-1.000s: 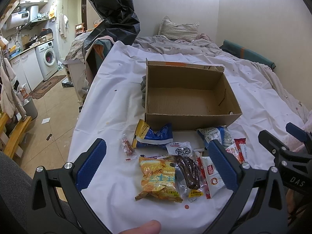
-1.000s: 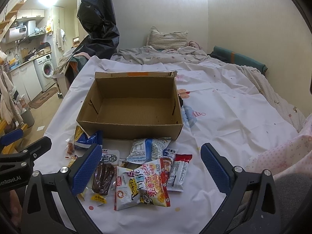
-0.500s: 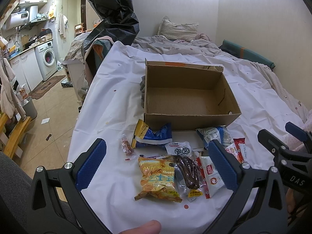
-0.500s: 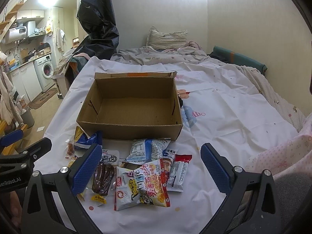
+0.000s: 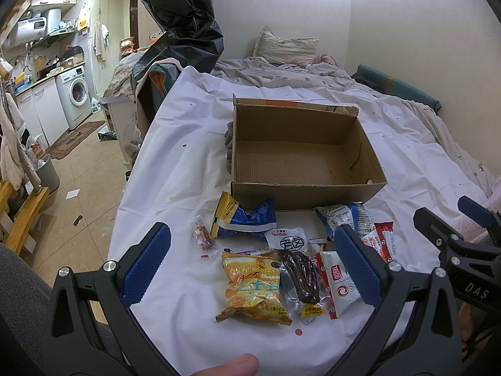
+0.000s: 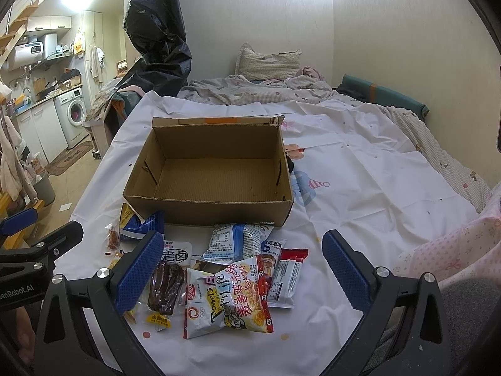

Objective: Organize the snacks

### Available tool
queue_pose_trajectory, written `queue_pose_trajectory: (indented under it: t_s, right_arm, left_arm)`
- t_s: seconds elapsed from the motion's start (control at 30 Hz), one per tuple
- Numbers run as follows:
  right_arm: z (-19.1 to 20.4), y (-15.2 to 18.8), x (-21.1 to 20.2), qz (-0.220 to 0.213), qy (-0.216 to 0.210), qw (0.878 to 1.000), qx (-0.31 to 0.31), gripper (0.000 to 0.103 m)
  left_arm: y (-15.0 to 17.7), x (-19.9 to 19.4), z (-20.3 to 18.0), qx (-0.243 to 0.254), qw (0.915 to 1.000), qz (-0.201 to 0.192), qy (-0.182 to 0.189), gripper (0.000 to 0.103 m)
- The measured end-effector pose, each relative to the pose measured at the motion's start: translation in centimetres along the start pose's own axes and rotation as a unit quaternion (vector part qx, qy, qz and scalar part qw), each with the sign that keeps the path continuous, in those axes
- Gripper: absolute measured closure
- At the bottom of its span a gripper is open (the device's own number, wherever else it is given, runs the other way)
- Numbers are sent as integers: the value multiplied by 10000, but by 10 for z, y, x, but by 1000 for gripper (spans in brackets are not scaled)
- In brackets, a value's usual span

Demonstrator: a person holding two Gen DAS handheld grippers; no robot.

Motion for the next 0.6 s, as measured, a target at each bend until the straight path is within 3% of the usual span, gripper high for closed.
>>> queue_pose_trajectory:
  t_s: [0.33, 0.6]
  right_arm:
    - [0, 0, 0, 3, -5, 10000, 1, 0]
    - [-5, -7, -3, 74, -260, 9992, 283, 0]
  left_arm:
    - [0, 0, 0, -2, 10000, 10, 2, 0]
    - [1, 7, -3, -16, 9993, 353, 129, 0]
Point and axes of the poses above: each gripper's, at about its wrist camera, not at the fingertips, and x roughly the way its jaws point, z to its left, y to its underside, the point moved 10 cm from there along x, roughly the way its jaws point, and after that the axes turned 3 degrees about -y, right-handed, at the moved point
